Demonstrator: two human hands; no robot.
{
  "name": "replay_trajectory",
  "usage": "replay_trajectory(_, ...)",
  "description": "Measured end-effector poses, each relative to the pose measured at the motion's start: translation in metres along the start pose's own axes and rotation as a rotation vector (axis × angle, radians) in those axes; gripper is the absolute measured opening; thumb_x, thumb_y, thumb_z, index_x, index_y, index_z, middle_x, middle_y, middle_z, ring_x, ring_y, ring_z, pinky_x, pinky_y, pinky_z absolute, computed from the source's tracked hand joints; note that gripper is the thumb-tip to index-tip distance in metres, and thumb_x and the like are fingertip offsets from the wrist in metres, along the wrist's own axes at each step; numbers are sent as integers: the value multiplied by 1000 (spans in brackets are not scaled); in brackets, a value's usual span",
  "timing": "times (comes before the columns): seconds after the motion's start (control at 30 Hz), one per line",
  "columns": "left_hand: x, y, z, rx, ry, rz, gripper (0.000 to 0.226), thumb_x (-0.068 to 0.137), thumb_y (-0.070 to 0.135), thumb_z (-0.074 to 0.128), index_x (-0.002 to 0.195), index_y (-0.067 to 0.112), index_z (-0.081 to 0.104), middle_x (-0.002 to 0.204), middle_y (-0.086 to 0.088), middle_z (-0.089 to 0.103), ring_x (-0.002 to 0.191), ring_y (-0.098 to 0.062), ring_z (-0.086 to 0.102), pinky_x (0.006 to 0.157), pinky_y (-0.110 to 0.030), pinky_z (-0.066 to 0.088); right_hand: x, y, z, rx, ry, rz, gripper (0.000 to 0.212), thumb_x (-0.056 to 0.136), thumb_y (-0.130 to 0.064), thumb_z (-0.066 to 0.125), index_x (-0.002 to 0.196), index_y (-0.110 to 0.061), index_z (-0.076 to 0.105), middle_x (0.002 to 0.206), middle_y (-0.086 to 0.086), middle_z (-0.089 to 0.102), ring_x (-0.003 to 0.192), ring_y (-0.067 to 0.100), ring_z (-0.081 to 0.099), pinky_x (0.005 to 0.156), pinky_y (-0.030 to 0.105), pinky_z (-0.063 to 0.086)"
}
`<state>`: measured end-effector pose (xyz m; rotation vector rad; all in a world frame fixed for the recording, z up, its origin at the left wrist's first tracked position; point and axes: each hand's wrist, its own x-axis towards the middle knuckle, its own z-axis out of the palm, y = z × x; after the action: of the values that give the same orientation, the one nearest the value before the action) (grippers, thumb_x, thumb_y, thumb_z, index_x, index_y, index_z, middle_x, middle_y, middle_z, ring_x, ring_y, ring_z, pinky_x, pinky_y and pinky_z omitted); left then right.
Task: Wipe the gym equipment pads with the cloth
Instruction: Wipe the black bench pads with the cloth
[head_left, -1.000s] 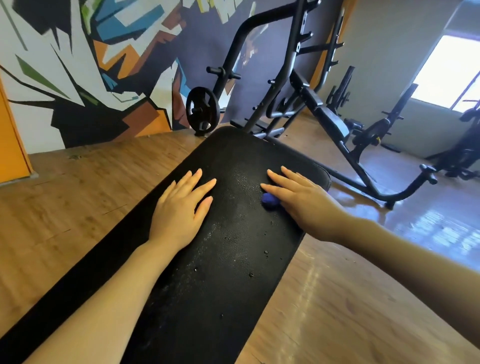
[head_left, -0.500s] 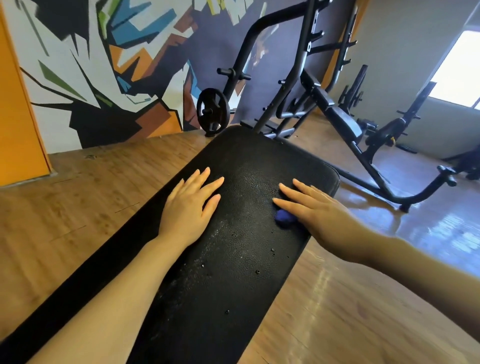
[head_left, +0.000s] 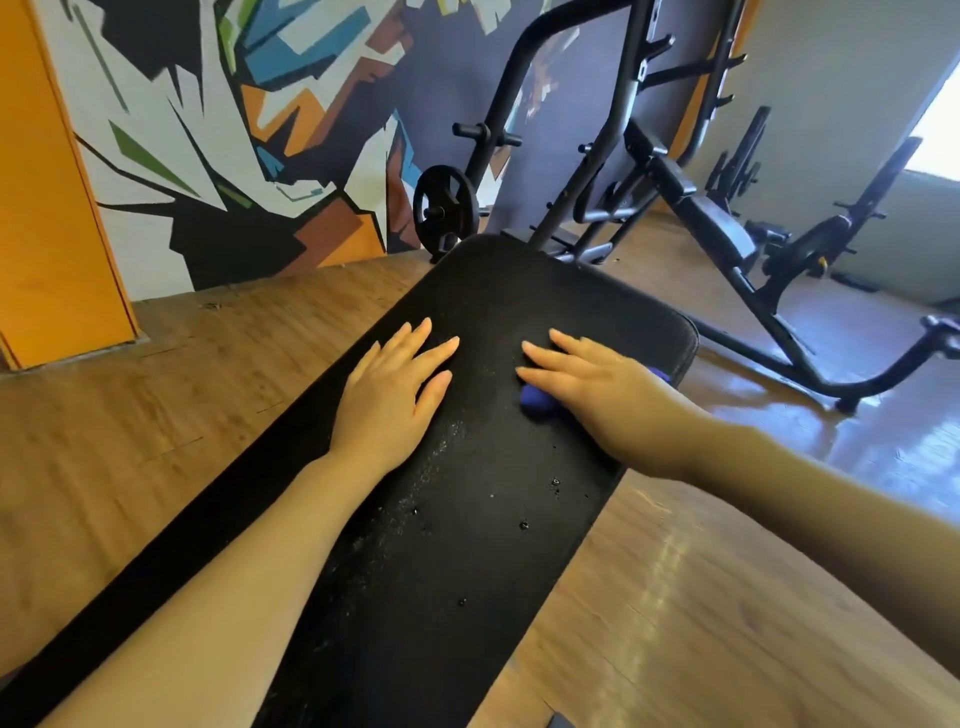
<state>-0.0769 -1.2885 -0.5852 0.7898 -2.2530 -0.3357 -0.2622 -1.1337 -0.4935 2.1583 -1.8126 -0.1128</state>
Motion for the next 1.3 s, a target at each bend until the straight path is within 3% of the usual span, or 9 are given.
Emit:
replay_trajectory(0.1, 0, 0, 1, 7, -1, 3, 42, 102, 34, 42, 144, 35, 41, 157, 2, 30, 147, -16, 19, 118, -37, 14, -31, -5, 4, 8, 28, -81, 61, 85, 0, 62, 141, -17, 45, 150, 5, 39, 140, 34, 31, 112, 47, 20)
replay_trajectory(0.3, -1, 0, 1, 26, 10, 13, 43, 101, 34, 42, 144, 34, 41, 156, 1, 31, 147, -17, 21, 117, -38, 16, 43, -11, 4, -27, -35, -2, 54, 99, -11, 39, 150, -22, 26, 160, 1, 15, 148, 26, 5, 118, 38, 3)
replay_trajectory(0.5, 0, -2, 0, 23, 8, 17, 43, 101, 35, 41, 144, 32, 41, 157, 2, 30, 146, -16, 20, 117, -37, 15, 79, -16, 3, 35, -41, 57, 55, 99, -9, 38, 151, -20, 24, 160, 2, 14, 148, 23, 4, 118, 33, 2)
replay_trajectory(0.57, 0, -2, 0, 17, 6, 23, 43, 101, 36, 41, 144, 34, 41, 157, 2, 30, 147, -16, 20, 117, -36, 14, 48, -21, 3, 38, -41, -19, 53, 97, -5, 42, 148, -16, 31, 158, 4, 22, 147, 25, 13, 117, 32, 8)
replay_trajectory(0.67, -1, -2, -1, -12, 11, 31, 42, 102, 33, 42, 144, 34, 42, 156, 1, 31, 147, -17, 21, 116, -35, 13, -9, -28, 8, -32, 4, -161, 54, 83, -5, 57, 137, -10, 51, 146, 8, 45, 135, 32, 40, 109, 46, 32)
replay_trajectory(0.77, -1, -2, 0, -2, 16, 26, 42, 102, 32, 41, 144, 34, 41, 157, 2, 30, 147, -16, 20, 117, -34, 12, -19, -28, 14, -86, 0, -181, 55, 81, -11, 55, 136, -13, 51, 145, 5, 47, 134, 31, 42, 107, 48, 30)
replay_trajectory(0.97, 0, -3, 2, -30, 31, 10, 43, 101, 28, 44, 144, 25, 43, 156, 2, 32, 146, -14, 22, 120, -40, 18, 64, -37, 8, 42, -40, -41, 52, 100, -11, 36, 150, -17, 25, 160, 1, 14, 148, 23, 4, 117, 31, 0)
replay_trajectory(1.2, 1, 7, -13, -39, -42, -47, 51, 101, 25, 46, 150, 26, 30, 159, 3, 23, 148, -12, 13, 120, -37, 11, 61, -44, 5, 19, -9, 100, 57, 99, -29, 44, 151, -24, 21, 161, 8, 0, 148, 27, -6, 118, 44, 0)
replay_trajectory(1.3, -8, 12, -27, -59, 81, -168, 53, 99, 22, 49, 149, 22, 32, 159, 1, 22, 148, -13, 13, 118, -36, 13, 39, -47, -9, -36, 89, 215, 63, 86, -46, 60, 141, -22, 41, 151, 12, 27, 139, 33, 22, 111, 48, 22)
